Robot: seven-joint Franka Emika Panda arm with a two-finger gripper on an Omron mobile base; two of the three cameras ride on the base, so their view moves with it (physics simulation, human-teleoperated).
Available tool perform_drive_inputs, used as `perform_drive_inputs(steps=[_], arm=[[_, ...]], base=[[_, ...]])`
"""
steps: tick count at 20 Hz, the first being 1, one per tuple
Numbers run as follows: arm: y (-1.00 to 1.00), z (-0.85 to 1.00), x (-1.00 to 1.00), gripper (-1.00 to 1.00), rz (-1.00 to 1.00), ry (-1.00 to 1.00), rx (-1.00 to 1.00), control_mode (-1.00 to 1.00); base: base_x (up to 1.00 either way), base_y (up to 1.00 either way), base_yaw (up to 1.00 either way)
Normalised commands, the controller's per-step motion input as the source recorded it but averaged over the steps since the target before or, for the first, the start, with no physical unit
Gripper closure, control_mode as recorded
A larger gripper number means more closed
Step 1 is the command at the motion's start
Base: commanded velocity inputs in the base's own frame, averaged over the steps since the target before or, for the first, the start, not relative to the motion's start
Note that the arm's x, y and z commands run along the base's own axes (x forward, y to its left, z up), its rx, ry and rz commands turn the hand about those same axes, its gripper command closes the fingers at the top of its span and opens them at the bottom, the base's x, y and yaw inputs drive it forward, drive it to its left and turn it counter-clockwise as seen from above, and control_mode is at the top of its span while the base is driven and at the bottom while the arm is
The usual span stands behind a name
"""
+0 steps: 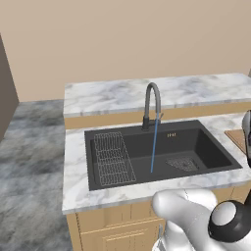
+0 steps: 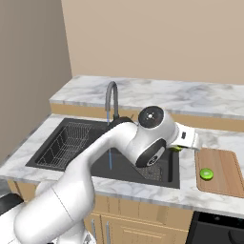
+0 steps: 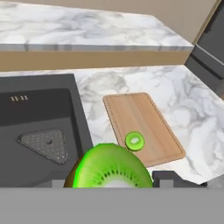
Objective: Pick the kiwi, kiwi from the sink and place them on the cutting board to airdry. Then turn off the sink faucet.
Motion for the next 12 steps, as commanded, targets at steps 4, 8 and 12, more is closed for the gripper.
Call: perform_drive_inputs(steps=[4, 8, 12], arm=[[-0.56, -0.01, 0.05, 1.0, -0.1, 0.09, 0.0, -1.0], [-0.43, -0.13, 0.0, 1.0, -0.06, 0.01, 0.0, -1.0], [-0.35, -0.23, 0.0, 1.0, 0.0, 0.0, 0.0, -1.0]], base=[[0.0, 0.0, 0.0], [0.0, 0.0, 0.0], [0.0, 0.0, 0.0]])
